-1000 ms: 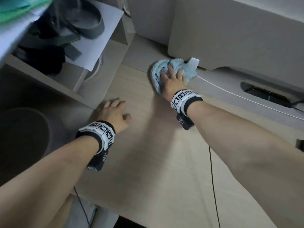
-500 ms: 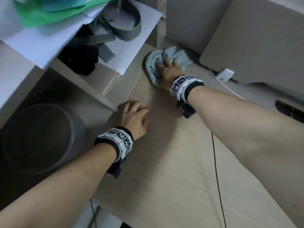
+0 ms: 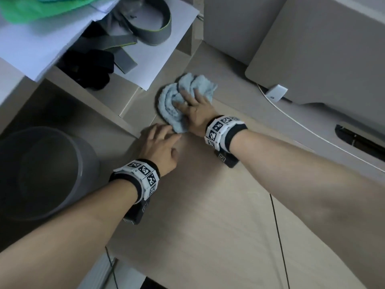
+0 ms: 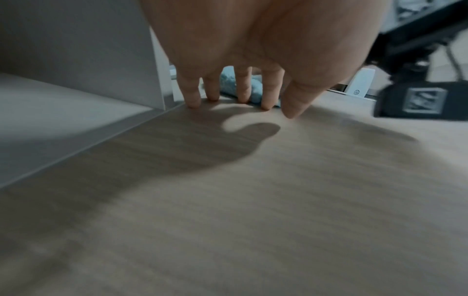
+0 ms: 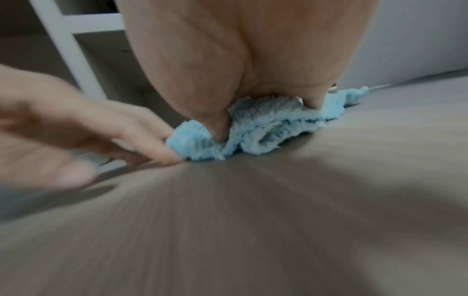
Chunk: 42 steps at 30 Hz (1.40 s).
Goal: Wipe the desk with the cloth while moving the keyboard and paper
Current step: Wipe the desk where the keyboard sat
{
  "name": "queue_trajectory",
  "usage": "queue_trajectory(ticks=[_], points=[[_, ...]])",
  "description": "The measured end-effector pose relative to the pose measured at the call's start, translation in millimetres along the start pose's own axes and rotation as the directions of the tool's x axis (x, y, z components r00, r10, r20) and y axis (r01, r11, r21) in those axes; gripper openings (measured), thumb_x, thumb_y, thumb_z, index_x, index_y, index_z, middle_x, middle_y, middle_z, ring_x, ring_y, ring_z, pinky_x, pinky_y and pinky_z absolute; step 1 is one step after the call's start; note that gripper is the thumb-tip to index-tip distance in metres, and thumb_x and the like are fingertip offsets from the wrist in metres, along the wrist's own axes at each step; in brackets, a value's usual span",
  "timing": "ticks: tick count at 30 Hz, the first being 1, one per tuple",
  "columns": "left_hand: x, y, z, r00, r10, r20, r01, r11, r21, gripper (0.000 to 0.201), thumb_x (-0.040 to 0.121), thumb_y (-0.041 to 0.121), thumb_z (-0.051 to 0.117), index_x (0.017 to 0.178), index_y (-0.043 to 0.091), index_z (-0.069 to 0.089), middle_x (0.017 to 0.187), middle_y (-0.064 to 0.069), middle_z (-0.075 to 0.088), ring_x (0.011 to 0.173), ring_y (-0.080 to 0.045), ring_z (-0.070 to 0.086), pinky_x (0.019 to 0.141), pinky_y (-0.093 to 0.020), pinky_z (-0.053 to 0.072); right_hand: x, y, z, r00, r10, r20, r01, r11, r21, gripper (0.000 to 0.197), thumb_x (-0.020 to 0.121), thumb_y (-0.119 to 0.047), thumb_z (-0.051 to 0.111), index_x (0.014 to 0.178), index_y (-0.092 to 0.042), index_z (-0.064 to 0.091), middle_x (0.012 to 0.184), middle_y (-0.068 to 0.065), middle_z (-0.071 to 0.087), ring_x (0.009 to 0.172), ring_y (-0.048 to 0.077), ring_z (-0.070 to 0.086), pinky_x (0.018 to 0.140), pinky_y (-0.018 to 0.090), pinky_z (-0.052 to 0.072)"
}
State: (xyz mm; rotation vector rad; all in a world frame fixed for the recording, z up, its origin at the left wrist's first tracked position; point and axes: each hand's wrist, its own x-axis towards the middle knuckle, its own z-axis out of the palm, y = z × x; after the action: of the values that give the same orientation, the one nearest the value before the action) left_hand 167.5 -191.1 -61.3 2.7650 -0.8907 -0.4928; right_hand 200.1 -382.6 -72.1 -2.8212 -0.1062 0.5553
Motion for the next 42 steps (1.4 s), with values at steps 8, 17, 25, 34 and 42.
queue_trajectory(ticks=[8,17,25,34,42], points=[[1,8,-9,0.999,-0.045,0.031,0.045,0.999,-0.019,0.048,0.079,0.021,0.056,0.126,0.029,0.059,0.143,-0.001,0.042,0.135,-0.028,0.03,0.112,-0.034,0.021,-99,99,19,0.844,0.523,-0.12,-0.493,0.844,0.214,0.061,0.102,-0.038,0.037,0.157,-0.027,0.013,0.166,0.009,-0.006,0.148,0.047,-0.007,0.12,0.058,0.003],[2,6,-6,0.999,-0.026,0.04,0.026,0.999,0.02,0.053,0.079,0.021,0.056,0.131,0.027,0.056,0.144,-0.001,0.041,0.136,-0.027,0.03,0.113,-0.035,0.024,-114,60,32,0.951,0.298,-0.089,-0.286,0.95,0.126,0.066,0.1,-0.034,0.047,0.157,-0.03,0.014,0.166,0.003,-0.002,0.15,0.039,-0.006,0.121,0.056,0.009],[-19,-8,-18,0.98,-0.197,-0.015,0.19,0.962,-0.195,0.053,0.079,-0.004,0.049,0.131,0.006,0.054,0.139,-0.015,0.046,0.127,-0.035,0.04,0.11,-0.035,0.029,-70,4,20,0.937,0.345,-0.051,-0.339,0.935,0.102,0.066,0.099,-0.036,0.045,0.156,-0.024,0.015,0.165,0.01,-0.005,0.147,0.05,-0.005,0.118,0.06,0.01],[-100,-27,-14,0.832,-0.545,0.106,0.555,0.817,-0.156,0.05,0.082,0.003,0.047,0.132,0.006,0.048,0.139,-0.016,0.043,0.13,-0.034,0.038,0.109,-0.037,0.032,-14,16,10,0.998,0.041,0.044,-0.037,0.994,-0.103,0.069,0.093,-0.049,0.04,0.155,-0.037,0.011,0.166,0.0,-0.002,0.151,0.038,-0.004,0.12,0.059,0.011],[-135,-49,3,0.859,-0.503,0.096,0.512,0.85,-0.128,0.066,0.076,0.003,0.049,0.14,0.013,0.04,0.154,0.002,0.024,0.142,-0.023,0.026,0.116,-0.033,0.027,-64,-93,52,0.945,-0.275,0.178,0.303,0.941,-0.15,0.068,0.098,-0.038,0.048,0.156,-0.03,0.015,0.166,0.004,-0.006,0.15,0.041,-0.008,0.121,0.055,0.004]])
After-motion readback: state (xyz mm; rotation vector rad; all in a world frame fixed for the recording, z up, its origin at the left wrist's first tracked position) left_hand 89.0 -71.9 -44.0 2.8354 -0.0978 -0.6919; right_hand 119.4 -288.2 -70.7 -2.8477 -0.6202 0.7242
